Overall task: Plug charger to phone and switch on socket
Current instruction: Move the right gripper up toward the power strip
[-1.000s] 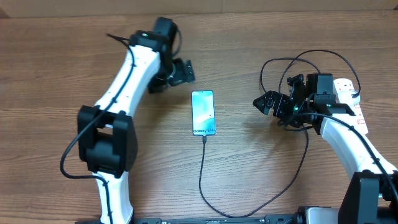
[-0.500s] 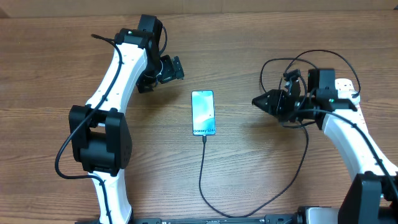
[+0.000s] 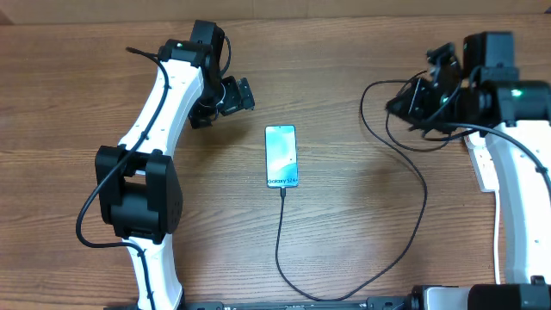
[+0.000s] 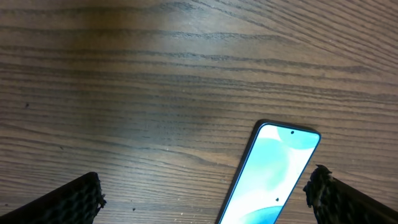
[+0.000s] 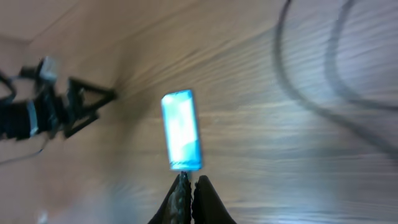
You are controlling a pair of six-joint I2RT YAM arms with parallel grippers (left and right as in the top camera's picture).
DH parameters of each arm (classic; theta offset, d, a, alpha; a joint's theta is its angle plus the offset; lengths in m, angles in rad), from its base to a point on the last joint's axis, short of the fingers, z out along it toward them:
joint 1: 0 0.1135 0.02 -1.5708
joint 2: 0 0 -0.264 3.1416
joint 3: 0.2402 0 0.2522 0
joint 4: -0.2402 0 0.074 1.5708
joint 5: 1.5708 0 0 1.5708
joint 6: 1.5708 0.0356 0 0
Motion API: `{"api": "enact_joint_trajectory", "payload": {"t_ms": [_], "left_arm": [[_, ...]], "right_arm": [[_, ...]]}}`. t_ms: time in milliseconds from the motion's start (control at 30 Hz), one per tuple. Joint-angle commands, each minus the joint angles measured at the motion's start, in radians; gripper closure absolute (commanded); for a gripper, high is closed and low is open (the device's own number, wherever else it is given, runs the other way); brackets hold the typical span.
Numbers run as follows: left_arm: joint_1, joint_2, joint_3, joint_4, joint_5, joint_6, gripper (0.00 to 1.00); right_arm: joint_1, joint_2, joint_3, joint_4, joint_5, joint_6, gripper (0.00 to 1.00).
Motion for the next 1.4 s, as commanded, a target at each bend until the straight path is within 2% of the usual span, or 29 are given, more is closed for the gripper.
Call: {"api": "enact_joint_trajectory", "payload": {"t_ms": [0,267,333,367,500,600,633,700,800,1367], "left_arm": [[-0.002,-0.016,0.016,0.002,-0.006,0.012,0.00],[-0.002,-0.016,0.016,0.002,-0.006,0.011,0.01],[-0.002,-0.016,0.016,0.002,-0.006,0.012,0.00],[-0.002,-0.016,0.016,0.002,-0.006,0.012,0.00],[-0.002,-0.016,0.016,0.002,-0.006,0.012,0.00],[-0.002,-0.016,0.016,0.002,-0.006,0.012,0.00],[-0.002,-0.016,0.016,0.002,-0.006,0.012,0.00],[-0.002,-0.016,0.016,0.002,-0.006,0.012,0.00],[-0.002,-0.016,0.016,0.002,-0.006,0.012,0.00],[-0.002,-0.015,0.016,0.002,-0.006,0.012,0.00]], "right_arm": [[-0.003,-0.021,0.053,-0.007,0.226,-0.003,0.96],[-0.065,-0.021,0.053,-0.028,0.571,0.172,0.96],[-0.097,-0.021,0.051,-0.029,0.599,0.181,0.94],[-0.115,-0.021,0.050,-0.028,0.598,0.182,0.87],[-0.206,-0.017,0.041,-0.026,0.598,0.242,0.85],[-0.277,-0.010,0.041,-0.026,0.598,0.256,0.79],[-0.301,-0.007,0.040,-0.026,0.598,0.256,0.72],[-0.339,-0.004,0.040,-0.025,0.598,0.256,0.37],[-0.385,0.006,0.040,-0.017,0.598,0.256,0.00],[-0.507,0.190,0.040,0.004,0.608,0.255,0.00]]}}
